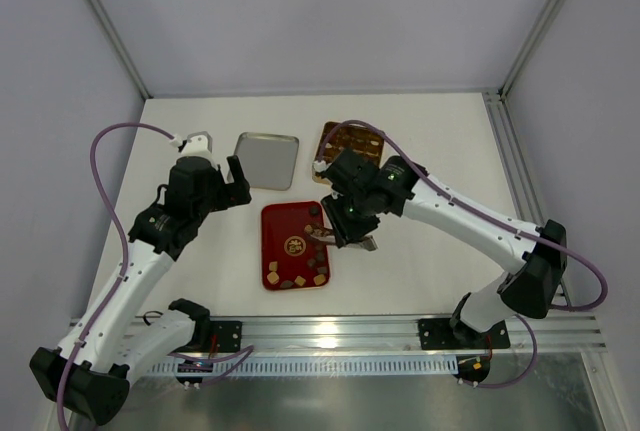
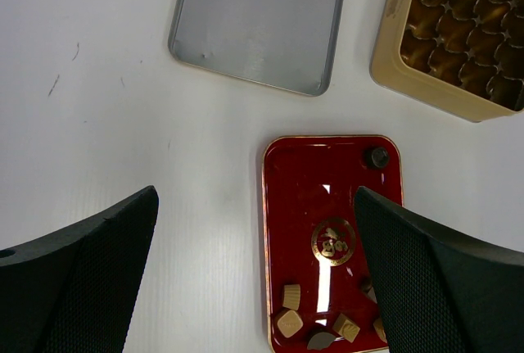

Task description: Pack the chocolate

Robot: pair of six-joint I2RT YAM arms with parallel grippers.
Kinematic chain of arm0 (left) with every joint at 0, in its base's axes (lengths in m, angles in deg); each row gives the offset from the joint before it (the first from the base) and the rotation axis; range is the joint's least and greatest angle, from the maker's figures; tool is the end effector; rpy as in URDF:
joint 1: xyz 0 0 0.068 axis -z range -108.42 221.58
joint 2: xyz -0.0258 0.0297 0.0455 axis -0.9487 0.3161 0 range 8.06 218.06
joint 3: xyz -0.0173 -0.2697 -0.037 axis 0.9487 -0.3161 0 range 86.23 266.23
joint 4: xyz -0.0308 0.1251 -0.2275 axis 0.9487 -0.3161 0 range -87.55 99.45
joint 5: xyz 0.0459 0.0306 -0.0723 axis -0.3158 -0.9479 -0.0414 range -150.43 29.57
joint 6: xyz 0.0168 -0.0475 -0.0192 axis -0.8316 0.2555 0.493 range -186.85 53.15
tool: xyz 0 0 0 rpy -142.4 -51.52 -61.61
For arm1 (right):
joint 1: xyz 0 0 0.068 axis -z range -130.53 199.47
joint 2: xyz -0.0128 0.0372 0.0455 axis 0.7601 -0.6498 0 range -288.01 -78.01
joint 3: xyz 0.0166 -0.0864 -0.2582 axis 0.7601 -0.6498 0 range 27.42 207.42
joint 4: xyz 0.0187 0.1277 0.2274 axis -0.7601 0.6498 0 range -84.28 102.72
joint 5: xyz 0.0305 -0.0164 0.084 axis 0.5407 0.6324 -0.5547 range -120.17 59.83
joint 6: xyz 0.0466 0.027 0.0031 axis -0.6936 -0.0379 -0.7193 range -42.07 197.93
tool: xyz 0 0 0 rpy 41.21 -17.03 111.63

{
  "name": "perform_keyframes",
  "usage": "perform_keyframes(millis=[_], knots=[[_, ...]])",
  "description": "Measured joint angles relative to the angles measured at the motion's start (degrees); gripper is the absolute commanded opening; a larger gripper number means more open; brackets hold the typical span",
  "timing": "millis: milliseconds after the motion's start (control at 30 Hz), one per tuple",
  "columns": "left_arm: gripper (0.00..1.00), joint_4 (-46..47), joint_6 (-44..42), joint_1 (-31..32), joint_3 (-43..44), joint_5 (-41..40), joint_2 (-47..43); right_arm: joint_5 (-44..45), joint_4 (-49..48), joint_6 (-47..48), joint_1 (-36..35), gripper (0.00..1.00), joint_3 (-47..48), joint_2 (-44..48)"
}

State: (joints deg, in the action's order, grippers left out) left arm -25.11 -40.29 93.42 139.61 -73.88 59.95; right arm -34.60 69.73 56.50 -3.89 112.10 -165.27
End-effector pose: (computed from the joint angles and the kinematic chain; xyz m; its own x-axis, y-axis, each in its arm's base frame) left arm 0.1808 -0.0637 0.3282 -0.5341 -0.2545 -0.8062 -0.0646 0.9631 -0.2613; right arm 0.1757 0.2410 0.3256 -0.8088 -0.4771 -0.3438 -0.5617 0.8000 0.2110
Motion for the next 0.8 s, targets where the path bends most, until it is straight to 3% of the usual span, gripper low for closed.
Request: perform_keyframes(millis=[800], knots=[[1.0, 0.0, 0.0, 0.0, 0.0, 0.0, 0.0, 0.2, 0.7, -1.2, -5.3, 0.43, -2.1, 0.6]])
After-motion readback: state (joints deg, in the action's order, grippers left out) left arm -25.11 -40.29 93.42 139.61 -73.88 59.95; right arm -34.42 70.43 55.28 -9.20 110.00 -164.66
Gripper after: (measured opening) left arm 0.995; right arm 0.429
